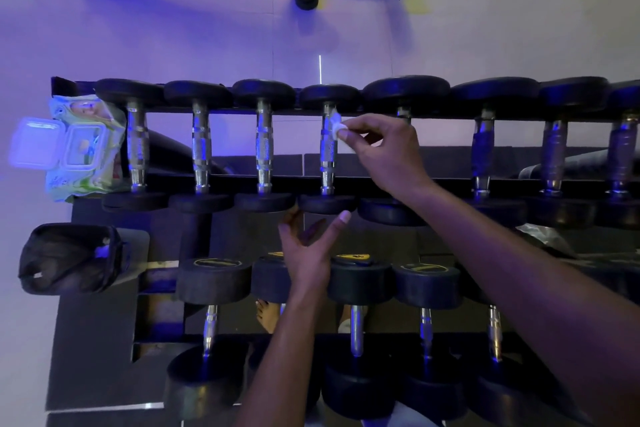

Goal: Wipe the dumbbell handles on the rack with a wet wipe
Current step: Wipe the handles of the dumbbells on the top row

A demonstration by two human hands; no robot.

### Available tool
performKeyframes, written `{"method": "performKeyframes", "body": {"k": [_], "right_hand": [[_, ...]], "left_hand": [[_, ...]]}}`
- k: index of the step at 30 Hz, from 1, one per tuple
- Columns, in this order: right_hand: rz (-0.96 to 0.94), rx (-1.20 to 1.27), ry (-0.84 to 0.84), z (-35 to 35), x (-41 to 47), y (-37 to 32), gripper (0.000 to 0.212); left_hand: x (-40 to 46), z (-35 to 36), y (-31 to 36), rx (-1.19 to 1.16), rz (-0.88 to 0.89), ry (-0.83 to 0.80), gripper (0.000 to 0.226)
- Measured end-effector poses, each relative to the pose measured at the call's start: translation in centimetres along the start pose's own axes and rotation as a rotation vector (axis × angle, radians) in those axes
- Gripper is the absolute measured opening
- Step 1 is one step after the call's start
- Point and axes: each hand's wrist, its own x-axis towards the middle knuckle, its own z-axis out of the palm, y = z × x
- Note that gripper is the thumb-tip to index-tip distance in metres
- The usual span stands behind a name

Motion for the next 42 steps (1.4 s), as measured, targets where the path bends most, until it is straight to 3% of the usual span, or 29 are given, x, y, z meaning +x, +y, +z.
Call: {"method": "performKeyframes", "body": {"k": [5,13,18,20,25,28,33,42], "right_hand": [[-0.083,-0.120,0.035,0.8,0.7,1.0,0.012],[-0.161,-0.227,0.101,1.5,0.8,1.6,0.014],[-0.201,-0.268,0.120,1.8,1.0,1.0,0.014],[-0.215,-0.283,0.124,1.9,1.2,0.6,0.015],[-0.203,-0.294,0.190,2.6,1.6,0.3,0.014],[-0.155,-0.273,0.128,3.5,1.8,0.4,0.012],[-0.118,-0.289,-0.066,2.9,1.8,0.2,0.008],[0.088,-0.356,-0.306,2.0,-1.1,0.2,0.012]], "left_hand": [[0.6,0.1,-0.7,-0.079,-0.029,-0.013,0.083],[1.9,-0.3,-1.0,-0.203,-0.251,-0.078,0.060],[2.4,0.6,-0.9,-0.332,-0.412,-0.186,0.082],[2.2,0.5,-1.2,-0.316,-0.411,-0.199,0.087],[0.9,-0.2,-1.3,-0.202,-0.277,-0.140,0.076],[1.2,-0.6,-1.1,-0.085,-0.225,-0.054,0.093],[2.1,-1.5,-0.8,-0.001,-0.213,-0.049,0.094],[1.9,-2.1,-0.3,0.017,-0.229,-0.039,0.077]]}}
